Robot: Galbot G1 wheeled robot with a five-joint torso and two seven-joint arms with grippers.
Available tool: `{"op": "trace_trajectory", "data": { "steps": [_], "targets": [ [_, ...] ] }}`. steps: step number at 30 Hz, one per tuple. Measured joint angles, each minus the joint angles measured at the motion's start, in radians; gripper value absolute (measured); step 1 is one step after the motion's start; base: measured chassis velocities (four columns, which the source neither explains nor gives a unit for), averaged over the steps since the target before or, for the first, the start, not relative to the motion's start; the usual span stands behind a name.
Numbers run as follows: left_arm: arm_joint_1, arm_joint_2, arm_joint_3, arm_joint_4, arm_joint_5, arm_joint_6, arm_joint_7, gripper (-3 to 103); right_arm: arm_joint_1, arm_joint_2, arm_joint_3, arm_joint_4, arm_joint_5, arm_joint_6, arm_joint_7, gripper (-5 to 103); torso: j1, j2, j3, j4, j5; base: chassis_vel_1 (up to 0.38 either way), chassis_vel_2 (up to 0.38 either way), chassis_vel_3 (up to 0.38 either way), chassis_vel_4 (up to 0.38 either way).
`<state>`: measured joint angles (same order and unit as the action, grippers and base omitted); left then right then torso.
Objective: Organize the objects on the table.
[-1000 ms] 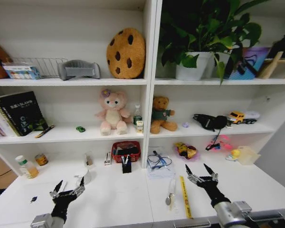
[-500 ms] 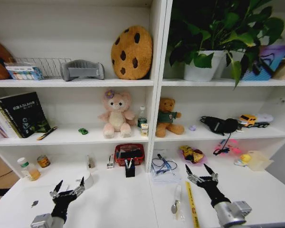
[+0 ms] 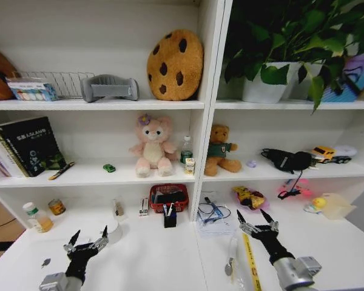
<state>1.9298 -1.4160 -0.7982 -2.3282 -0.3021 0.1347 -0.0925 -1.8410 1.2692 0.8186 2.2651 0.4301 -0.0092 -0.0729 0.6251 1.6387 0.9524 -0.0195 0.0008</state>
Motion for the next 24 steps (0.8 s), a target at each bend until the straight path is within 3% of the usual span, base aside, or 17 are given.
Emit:
{"op": "trace_trajectory", "data": {
  "steps": [7, 20, 24],
  "targets": [
    [0.0, 0.0, 0.0, 0.0, 0.0, 0.0, 0.0, 100, 0.0, 0.0, 0.0, 0.0, 0.0, 0.0, 0.0, 100, -0.023, -0.051, -0.027, 0.0, -0.0004, 0.0, 0.0, 0.0, 0.0],
    [0.0, 0.0, 0.0, 0.0, 0.0, 0.0, 0.0, 100, 0.0, 0.0, 0.0, 0.0, 0.0, 0.0, 0.0, 100, -0.026, -0.057, -0.031, 0.0, -0.0006, 0.0, 0.0, 0.0, 0.0],
    [0.0, 0.0, 0.0, 0.0, 0.0, 0.0, 0.0, 100, 0.0, 0.0, 0.0, 0.0, 0.0, 0.0, 0.0, 100, -0.02, -0.04, -0.022, 0.0, -0.0006, 0.0, 0.0, 0.0, 0.0]
  ]
}}
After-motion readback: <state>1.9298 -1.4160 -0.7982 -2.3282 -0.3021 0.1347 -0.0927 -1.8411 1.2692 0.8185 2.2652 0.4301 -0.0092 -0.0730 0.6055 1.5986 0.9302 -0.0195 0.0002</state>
